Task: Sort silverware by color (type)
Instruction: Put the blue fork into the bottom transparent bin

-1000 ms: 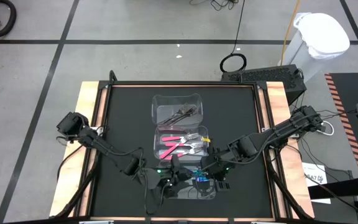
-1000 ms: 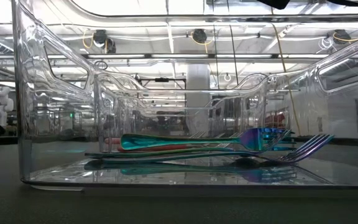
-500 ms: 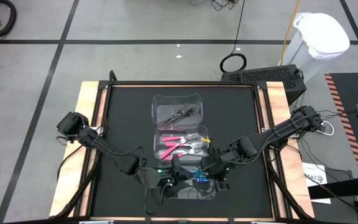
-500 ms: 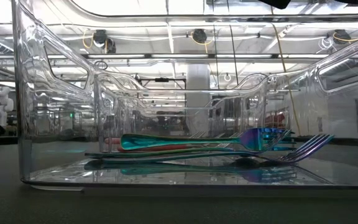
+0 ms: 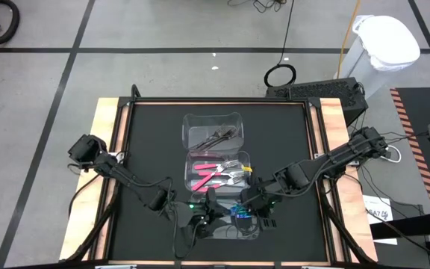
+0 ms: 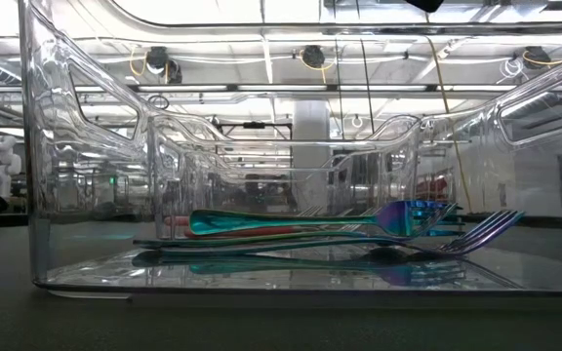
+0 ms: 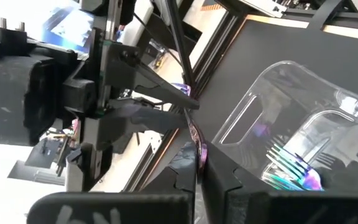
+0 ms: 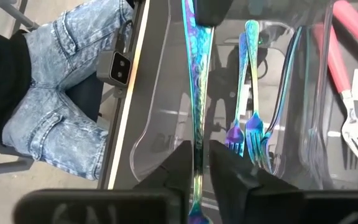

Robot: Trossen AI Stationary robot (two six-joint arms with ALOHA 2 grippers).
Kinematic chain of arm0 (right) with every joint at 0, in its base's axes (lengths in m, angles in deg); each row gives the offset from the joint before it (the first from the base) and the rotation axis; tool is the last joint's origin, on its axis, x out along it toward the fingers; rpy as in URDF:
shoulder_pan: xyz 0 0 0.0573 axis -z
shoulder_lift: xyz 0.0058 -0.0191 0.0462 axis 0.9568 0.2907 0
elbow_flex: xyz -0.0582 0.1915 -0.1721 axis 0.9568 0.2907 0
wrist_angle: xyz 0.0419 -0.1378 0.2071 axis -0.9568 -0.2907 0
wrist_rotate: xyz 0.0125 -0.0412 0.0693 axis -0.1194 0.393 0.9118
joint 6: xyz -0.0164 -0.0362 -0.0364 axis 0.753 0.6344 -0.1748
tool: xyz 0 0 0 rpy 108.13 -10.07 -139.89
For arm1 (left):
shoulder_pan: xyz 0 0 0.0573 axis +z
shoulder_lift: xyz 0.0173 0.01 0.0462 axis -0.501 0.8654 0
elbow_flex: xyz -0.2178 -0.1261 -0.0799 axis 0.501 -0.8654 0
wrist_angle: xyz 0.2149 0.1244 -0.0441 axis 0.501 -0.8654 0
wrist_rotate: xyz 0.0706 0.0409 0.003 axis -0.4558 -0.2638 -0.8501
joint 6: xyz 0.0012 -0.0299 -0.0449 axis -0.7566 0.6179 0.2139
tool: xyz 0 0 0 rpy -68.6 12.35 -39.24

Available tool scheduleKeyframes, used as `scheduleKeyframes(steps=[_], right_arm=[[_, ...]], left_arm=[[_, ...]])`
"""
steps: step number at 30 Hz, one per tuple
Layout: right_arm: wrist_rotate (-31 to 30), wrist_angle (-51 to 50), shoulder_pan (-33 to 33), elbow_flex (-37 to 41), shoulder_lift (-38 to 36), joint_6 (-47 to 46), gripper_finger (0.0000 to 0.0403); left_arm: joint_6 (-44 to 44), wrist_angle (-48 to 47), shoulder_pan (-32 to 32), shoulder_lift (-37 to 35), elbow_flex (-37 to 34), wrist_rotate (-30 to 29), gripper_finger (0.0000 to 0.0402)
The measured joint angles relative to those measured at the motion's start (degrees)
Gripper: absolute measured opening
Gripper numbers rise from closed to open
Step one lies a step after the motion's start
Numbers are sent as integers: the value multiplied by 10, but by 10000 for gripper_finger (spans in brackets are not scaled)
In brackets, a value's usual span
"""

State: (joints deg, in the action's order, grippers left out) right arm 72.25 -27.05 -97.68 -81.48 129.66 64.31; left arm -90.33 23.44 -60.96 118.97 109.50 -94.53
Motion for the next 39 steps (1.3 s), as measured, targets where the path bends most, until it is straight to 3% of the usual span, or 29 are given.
scheduleKeyframes(steps=[7,12,17,24,29,33,39], right_arm=[[-3,-1,-5,0,0,21,123],[-79,6,-33,1,0,61,148],[-164,44,-53,1,0,88,152],[-260,125,-96,43,0,108,153],[-321,143,-122,69,0,102,153],[-358,142,-139,69,-5,104,153],[-369,132,-166,69,-18,116,153]], left_arm=[[-1,-23,-18,-1,0,-2,7],[-1,-55,-53,-25,0,-33,7],[14,-93,-94,-53,0,-47,7],[14,-149,-167,-87,0,-163,6],[14,-158,-217,-107,0,-185,6],[14,-156,-252,-120,0,-201,6],[12,-161,-300,-123,0,-274,6]])
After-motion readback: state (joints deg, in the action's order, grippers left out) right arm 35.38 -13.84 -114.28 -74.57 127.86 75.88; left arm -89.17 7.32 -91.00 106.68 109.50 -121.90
